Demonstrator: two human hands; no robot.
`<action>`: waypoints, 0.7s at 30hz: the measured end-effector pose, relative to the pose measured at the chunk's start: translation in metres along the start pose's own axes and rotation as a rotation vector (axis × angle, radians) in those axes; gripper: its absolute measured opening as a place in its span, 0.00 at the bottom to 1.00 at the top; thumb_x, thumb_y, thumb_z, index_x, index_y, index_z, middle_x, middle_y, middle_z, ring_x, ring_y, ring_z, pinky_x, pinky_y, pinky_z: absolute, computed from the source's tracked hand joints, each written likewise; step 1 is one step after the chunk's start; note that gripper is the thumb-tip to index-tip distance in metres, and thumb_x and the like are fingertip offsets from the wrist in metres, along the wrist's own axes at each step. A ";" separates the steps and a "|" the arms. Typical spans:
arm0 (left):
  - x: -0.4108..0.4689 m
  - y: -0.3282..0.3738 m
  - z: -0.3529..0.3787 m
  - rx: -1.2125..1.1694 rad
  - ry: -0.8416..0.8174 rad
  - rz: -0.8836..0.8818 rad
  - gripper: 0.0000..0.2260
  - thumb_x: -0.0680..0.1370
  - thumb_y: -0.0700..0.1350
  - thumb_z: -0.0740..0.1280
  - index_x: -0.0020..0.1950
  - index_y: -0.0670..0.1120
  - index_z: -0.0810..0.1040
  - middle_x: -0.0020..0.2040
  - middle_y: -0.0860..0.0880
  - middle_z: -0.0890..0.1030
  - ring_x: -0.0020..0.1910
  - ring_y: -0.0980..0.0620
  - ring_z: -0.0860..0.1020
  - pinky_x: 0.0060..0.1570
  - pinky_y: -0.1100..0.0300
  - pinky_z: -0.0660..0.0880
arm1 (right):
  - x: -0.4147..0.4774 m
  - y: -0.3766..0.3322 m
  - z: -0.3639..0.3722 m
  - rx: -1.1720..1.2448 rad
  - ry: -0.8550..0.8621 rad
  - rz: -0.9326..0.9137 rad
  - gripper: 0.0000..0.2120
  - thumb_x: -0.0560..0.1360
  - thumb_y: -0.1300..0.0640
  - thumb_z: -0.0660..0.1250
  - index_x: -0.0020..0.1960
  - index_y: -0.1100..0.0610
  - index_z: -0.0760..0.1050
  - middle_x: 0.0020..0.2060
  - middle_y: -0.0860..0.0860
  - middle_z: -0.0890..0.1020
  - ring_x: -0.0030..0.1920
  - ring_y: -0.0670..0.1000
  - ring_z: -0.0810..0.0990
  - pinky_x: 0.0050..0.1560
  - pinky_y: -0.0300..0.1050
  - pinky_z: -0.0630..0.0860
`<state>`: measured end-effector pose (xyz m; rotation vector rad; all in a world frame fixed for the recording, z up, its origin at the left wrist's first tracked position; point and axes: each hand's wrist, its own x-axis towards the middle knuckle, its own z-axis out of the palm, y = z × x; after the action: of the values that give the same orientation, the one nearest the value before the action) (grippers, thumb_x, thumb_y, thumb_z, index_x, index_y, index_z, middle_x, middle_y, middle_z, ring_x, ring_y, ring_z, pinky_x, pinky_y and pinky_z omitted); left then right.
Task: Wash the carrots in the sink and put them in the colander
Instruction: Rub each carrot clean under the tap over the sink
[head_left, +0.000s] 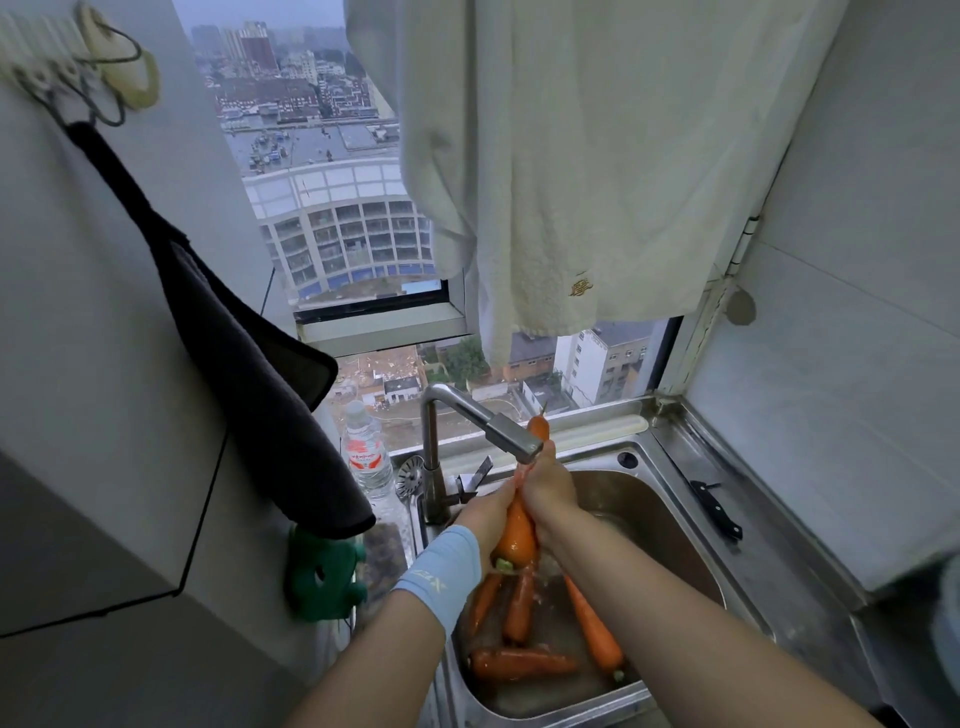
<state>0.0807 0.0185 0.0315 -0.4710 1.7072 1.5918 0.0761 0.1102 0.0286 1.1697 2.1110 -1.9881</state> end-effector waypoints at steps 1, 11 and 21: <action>0.004 0.001 -0.001 0.034 0.040 0.003 0.26 0.71 0.70 0.66 0.52 0.49 0.78 0.53 0.40 0.84 0.54 0.38 0.81 0.61 0.41 0.77 | -0.004 -0.002 -0.001 0.059 -0.031 0.031 0.20 0.85 0.46 0.52 0.62 0.57 0.77 0.55 0.59 0.82 0.56 0.60 0.81 0.64 0.59 0.77; -0.008 0.001 -0.002 -0.099 -0.072 -0.063 0.15 0.81 0.54 0.67 0.61 0.45 0.75 0.55 0.38 0.83 0.54 0.38 0.82 0.48 0.44 0.82 | -0.004 0.007 -0.011 0.168 -0.135 0.074 0.11 0.83 0.51 0.62 0.60 0.57 0.77 0.48 0.58 0.84 0.47 0.57 0.83 0.53 0.53 0.82; 0.016 0.001 -0.004 -0.099 0.062 0.007 0.27 0.74 0.67 0.68 0.62 0.47 0.78 0.54 0.41 0.84 0.51 0.38 0.83 0.47 0.44 0.82 | -0.015 0.008 -0.012 0.308 -0.167 0.134 0.16 0.85 0.47 0.58 0.61 0.55 0.80 0.52 0.59 0.85 0.53 0.59 0.84 0.60 0.57 0.80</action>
<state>0.0684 0.0187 0.0208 -0.5696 1.6830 1.6887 0.0967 0.1122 0.0318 1.1005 1.6475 -2.3125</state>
